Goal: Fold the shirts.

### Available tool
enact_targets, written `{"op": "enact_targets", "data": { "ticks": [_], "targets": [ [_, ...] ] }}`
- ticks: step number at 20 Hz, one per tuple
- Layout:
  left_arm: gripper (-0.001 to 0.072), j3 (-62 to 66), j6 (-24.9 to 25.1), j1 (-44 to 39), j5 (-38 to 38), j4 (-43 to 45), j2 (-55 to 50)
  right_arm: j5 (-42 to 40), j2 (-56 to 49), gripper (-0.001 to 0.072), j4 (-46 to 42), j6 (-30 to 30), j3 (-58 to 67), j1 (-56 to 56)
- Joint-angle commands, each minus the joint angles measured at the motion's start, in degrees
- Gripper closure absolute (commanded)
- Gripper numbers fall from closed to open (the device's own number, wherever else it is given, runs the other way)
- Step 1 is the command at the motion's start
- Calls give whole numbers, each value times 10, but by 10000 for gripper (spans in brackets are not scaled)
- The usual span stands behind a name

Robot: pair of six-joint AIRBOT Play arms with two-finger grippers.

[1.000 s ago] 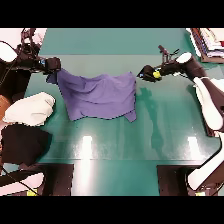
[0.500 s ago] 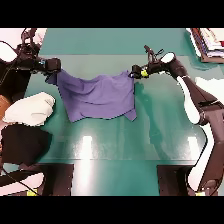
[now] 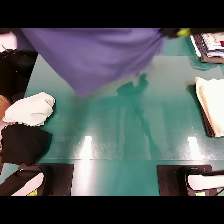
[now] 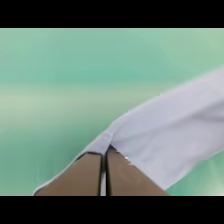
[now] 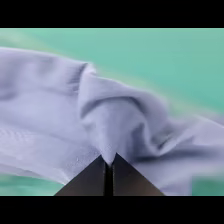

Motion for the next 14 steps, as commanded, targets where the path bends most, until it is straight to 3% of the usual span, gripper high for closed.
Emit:
{"op": "enact_targets", "data": {
  "ticks": [1,4,8,12,14],
  "targets": [
    [685,94,0,0,0,-19,71,26,170,696,-75,-3,-9,-8],
    [685,135,0,0,-4,-55,104,34,291,697,-118,2,-58,-8],
    [685,170,0,0,-73,-114,104,70,393,696,-133,53,-146,-8],
    [685,117,0,0,-181,-101,81,127,417,696,-126,129,-288,-8],
    [685,46,0,0,-212,-101,62,131,405,696,-98,139,-377,-6]
  ]
}}
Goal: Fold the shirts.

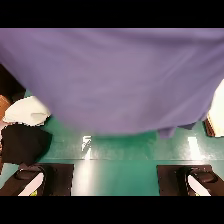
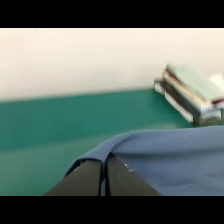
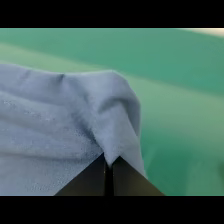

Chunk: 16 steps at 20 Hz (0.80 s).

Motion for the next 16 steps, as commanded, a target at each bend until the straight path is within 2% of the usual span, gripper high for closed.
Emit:
{"op": "enact_targets", "data": {
  "ticks": [1,4,8,9,10,11,13,16],
  "targets": [
    [685,-103,0,0,-73,-7,-27,24,-4,696,47,37,-147,2],
    [684,-268,24,0,-25,8,-56,-21,-63,695,120,35,-268,10],
    [684,-449,26,1,159,53,-101,-183,-141,686,126,30,-354,73],
    [685,-459,26,1,183,55,-114,-208,-162,574,126,30,-350,79],
    [684,-459,26,0,194,55,-126,-218,-185,381,125,30,-335,78],
    [684,-459,26,1,205,55,-130,-216,-207,329,125,23,-313,71],
    [684,-457,26,1,227,55,-130,-184,-243,324,125,-6,-254,42],
    [684,-456,26,1,220,56,-130,-124,-260,324,125,-28,-186,-15]
  ]
}}
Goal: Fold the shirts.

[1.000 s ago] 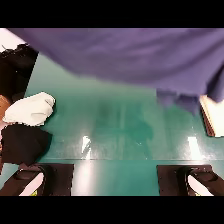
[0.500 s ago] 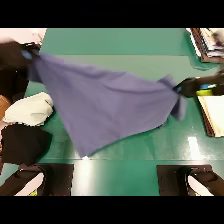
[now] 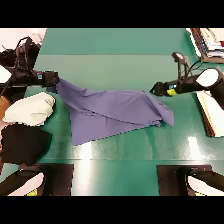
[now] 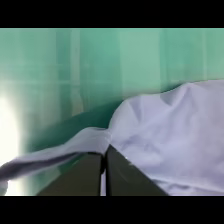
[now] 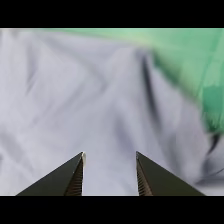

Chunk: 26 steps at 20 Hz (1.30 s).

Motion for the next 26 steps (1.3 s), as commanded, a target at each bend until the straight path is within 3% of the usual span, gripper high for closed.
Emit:
{"op": "enact_targets", "data": {
  "ticks": [1,5,6,7,8,9,12,16,21,26],
  "targets": [
    [684,-9,2,0,17,7,-5,60,-27,324,2,-35,66,-61],
    [683,-9,2,0,8,10,-5,162,-26,325,5,-57,50,-151],
    [610,-9,2,0,-3,19,-5,174,-23,325,8,-64,33,-172],
    [212,-8,1,0,-21,34,-5,174,-12,325,8,-69,10,-192],
    [22,-5,-8,0,-50,57,-5,170,3,325,8,-69,-12,-206],
    [99,-3,-18,0,-81,79,-3,161,23,325,8,-69,-35,-218],
    [98,-11,-42,0,-175,96,10,130,91,325,8,-69,-99,-245],
    [99,-138,-68,0,-218,66,77,117,164,325,8,-69,-142,-254],
    [99,-319,-75,0,-210,-54,162,112,198,325,9,-68,-144,-254],
    [100,-403,-76,0,-154,-101,169,114,208,325,13,-68,-143,-254]
  ]
}}
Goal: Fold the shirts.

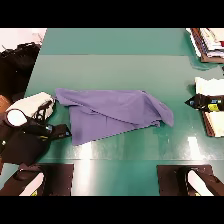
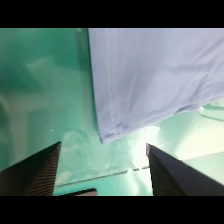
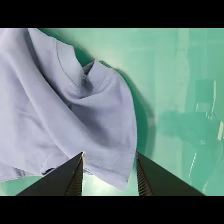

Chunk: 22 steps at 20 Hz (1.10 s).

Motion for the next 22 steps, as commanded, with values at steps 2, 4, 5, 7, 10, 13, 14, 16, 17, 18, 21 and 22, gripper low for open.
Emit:
{"op": "enact_targets", "data": {
  "ticks": [2,4,5,7,10,13,14,16,17,18,21,22],
  "targets": [
    [100,-68,-1,-17,58,-65,10,-2,7,326,19,0,-1,0],
    [100,-75,-2,-55,78,-74,9,-2,7,325,29,0,-1,0],
    [100,-76,-12,-71,91,-76,9,-2,7,326,29,0,-1,0],
    [100,-79,-31,-90,111,-77,9,-1,7,326,29,0,-1,0],
    [100,-86,-40,-106,125,-79,9,0,7,326,29,0,-1,0],
    [180,-88,-43,-106,141,-79,9,5,7,325,28,0,-1,-1],
    [481,-85,-43,-106,149,-80,9,10,7,326,25,0,-1,-1],
    [684,-70,-43,-106,159,-78,9,24,7,325,7,0,-2,-1],
    [684,-58,-43,-106,159,-77,9,33,7,326,-11,1,-7,-1],
    [684,-42,-42,-106,158,-74,9,43,7,325,-28,3,-19,-5],
    [684,7,-40,-106,157,-74,9,54,7,323,-21,3,-94,-49],
    [684,21,-33,-106,157,-74,9,51,7,303,-9,3,-120,-67]
  ]
}}
